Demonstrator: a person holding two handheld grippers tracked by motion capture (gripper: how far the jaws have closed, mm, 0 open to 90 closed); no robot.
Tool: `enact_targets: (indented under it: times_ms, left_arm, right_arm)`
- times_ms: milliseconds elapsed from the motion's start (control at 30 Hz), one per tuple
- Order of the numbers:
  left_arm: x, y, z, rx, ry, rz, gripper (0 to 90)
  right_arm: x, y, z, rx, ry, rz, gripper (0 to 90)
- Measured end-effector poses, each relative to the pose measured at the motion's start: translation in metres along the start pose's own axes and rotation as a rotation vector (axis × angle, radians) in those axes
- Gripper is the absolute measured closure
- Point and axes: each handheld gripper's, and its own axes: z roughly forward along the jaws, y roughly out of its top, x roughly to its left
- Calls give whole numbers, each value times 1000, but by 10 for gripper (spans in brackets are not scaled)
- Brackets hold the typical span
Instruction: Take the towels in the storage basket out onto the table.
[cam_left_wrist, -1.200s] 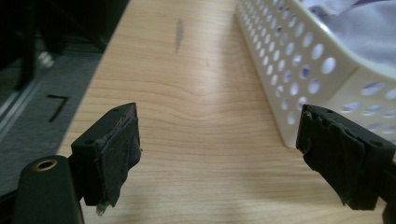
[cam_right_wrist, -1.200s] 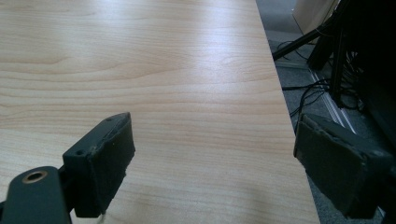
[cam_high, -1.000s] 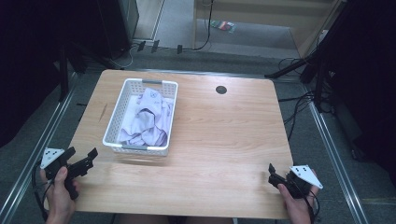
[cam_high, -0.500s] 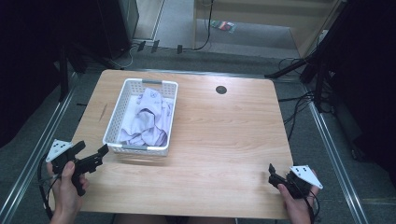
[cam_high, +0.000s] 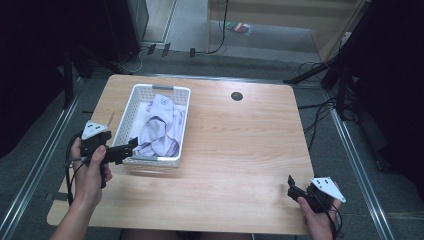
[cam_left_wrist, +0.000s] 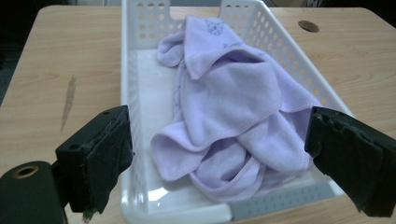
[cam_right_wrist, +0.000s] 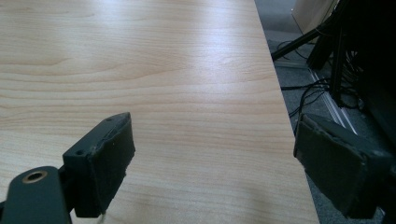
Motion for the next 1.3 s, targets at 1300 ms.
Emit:
enact_targets:
  times_ms: [1300]
  left_arm:
    - [-27, 72, 97, 344, -15, 39, 0]
  right_arm:
    - [-1, 0, 0, 4, 11, 1, 123]
